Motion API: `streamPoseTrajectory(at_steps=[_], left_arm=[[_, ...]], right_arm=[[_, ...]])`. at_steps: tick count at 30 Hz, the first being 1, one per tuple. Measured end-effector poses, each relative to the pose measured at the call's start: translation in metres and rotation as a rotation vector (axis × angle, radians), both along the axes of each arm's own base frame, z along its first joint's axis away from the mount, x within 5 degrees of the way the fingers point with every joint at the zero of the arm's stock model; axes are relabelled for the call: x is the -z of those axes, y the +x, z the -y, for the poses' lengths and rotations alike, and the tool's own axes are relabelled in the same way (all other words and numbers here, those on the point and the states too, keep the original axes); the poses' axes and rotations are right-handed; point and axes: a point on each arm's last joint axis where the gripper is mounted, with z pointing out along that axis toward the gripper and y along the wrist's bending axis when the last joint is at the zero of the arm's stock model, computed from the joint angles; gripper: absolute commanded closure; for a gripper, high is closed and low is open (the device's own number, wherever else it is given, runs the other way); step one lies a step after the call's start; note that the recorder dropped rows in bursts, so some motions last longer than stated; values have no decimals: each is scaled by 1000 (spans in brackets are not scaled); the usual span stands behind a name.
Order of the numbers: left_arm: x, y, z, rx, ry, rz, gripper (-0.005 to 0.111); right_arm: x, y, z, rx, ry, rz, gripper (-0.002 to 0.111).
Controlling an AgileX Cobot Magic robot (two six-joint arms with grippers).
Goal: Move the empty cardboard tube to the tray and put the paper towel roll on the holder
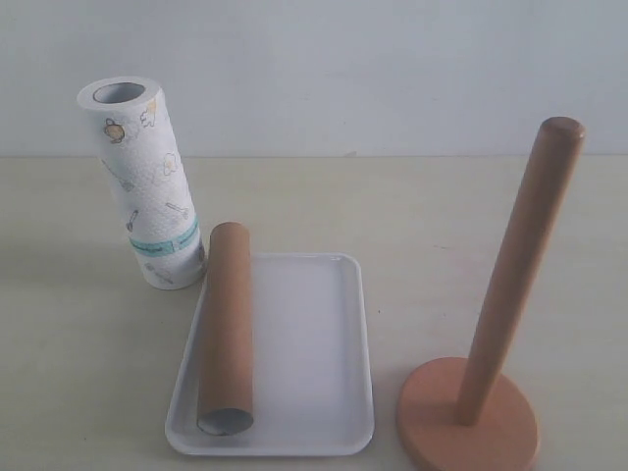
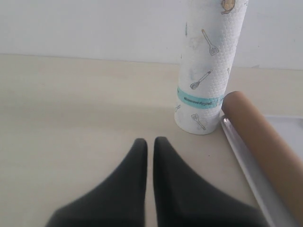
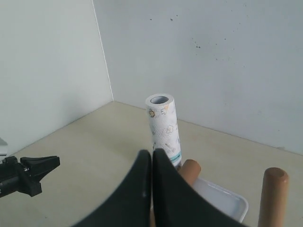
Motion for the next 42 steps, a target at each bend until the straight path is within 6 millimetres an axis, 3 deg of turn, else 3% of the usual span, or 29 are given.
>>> streamPoseTrajectory(at_steps=[9,13,17,28,35,42], left_arm=[[0,0,0,0,0,0,103],[0,0,0,0,0,0,103],[0,0,0,0,0,0,103],[0,0,0,0,0,0,103],[0,0,0,0,0,0,103],[0,0,0,0,0,0,103]], right_arm=[[1,-2,0,0,-12,5,108],[4,-2,10,-46,-8,47,108],[33,14,23,8,77,89,108],[139,55,56,435,225,87,108],[177,66,66,556,240,52,108],[201,72,71,622,235,14,108]])
